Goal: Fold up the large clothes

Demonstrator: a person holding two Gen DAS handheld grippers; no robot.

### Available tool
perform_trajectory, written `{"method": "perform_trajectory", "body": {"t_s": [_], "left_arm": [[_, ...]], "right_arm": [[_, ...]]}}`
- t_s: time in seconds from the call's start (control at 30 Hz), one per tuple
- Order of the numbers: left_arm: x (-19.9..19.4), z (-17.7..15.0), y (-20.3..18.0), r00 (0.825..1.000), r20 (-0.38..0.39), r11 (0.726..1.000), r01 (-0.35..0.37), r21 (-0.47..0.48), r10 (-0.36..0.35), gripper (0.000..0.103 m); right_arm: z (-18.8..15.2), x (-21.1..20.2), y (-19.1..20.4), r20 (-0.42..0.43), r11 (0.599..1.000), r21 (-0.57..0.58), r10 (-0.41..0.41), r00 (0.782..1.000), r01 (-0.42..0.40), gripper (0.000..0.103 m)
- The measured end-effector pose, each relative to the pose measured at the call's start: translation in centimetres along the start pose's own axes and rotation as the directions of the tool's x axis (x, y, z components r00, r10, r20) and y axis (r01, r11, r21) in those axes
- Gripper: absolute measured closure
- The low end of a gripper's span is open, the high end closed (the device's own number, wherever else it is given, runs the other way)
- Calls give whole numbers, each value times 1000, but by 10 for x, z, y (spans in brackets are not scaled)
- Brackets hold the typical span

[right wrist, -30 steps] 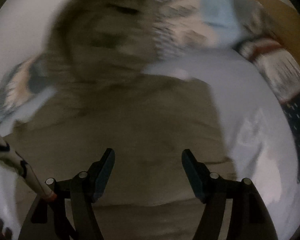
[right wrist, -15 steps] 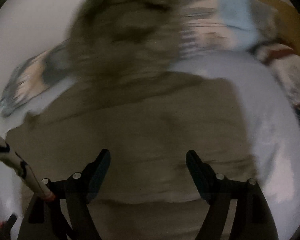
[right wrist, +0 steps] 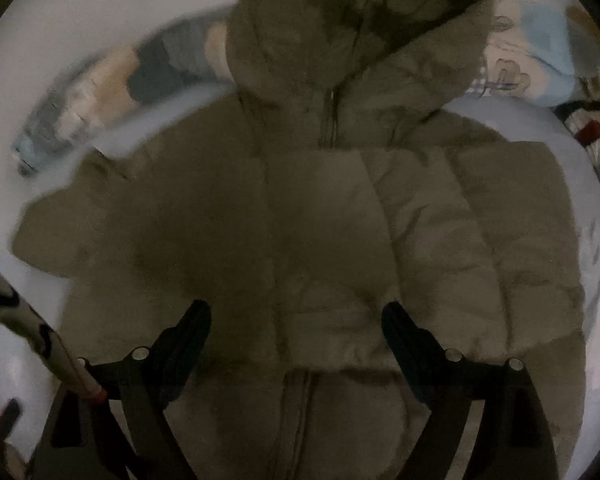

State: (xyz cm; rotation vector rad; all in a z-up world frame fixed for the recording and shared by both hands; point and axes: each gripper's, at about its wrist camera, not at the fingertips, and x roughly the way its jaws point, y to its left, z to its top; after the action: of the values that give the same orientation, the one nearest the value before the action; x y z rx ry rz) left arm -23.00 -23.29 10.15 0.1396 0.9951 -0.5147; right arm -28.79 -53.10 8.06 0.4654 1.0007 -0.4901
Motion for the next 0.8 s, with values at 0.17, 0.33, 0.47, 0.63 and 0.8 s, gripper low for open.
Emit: {"method": "perform_trajectory", "body": {"t_s": [0.17, 0.33, 0.47, 0.63, 0.8], "left_arm": [[-5, 1, 5, 1000, 4, 1000, 9, -22, -9, 1], [-6, 0, 8, 1000, 13, 1000, -6, -17, 6, 1], [-6, 4, 15, 999, 28, 999, -35, -1, 35, 1], [-7, 19, 49, 996, 55, 997, -70, -27, 71, 1], [-1, 42, 108, 996, 62, 987, -49, -155, 60, 1]], "right_arm": [[-46, -58, -1, -1, 999, 6, 50, 999, -50, 13], [-131, -102, -7, -15, 999, -16, 49, 999, -49, 13], [-154, -102, -8, 44, 996, -83, 22, 999, -18, 13], [-138, -107, -26, 110, 999, -46, 33, 993, -28, 13], [-132, -103, -40, 115, 999, -2, 41, 993, -41, 13]]}}
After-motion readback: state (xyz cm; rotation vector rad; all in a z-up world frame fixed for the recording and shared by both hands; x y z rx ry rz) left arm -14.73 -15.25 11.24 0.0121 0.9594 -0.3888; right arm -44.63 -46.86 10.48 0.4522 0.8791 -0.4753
